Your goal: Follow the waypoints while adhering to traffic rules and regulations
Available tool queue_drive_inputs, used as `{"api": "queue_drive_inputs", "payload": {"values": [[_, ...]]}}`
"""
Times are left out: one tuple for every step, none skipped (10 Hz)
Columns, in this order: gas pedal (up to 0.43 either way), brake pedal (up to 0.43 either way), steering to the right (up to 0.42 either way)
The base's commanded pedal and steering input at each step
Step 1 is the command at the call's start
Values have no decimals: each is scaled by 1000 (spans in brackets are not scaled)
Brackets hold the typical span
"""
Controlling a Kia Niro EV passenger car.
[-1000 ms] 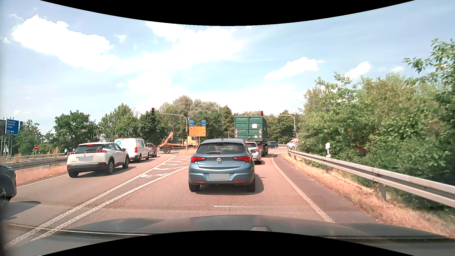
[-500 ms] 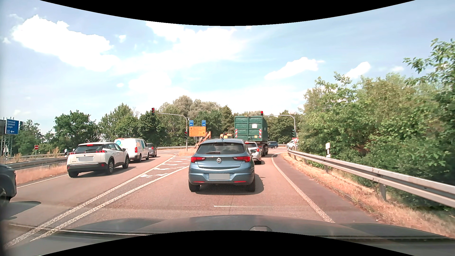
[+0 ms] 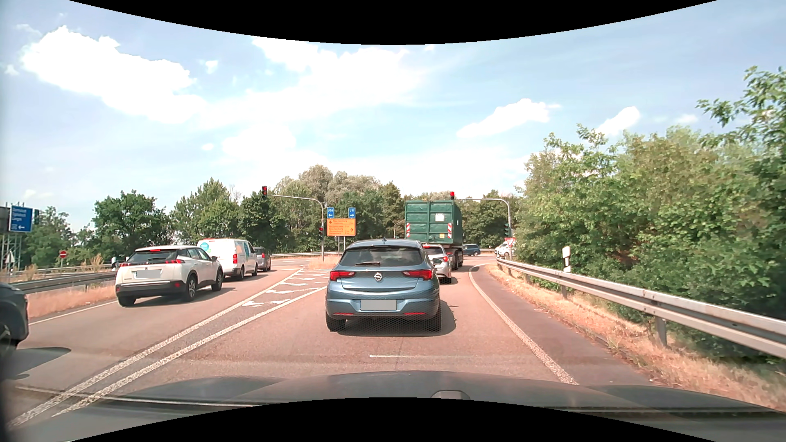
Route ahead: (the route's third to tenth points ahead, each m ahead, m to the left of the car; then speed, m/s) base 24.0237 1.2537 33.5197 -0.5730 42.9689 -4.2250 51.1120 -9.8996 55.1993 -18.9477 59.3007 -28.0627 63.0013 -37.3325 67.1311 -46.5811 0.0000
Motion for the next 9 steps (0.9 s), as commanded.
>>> {"api": "queue_drive_inputs", "payload": {"values": [[0,244,8],[0,244,8],[0,244,8],[0,244,8],[0,244,7],[0,244,7],[0,238,8],[0,244,8],[0,244,7]]}}
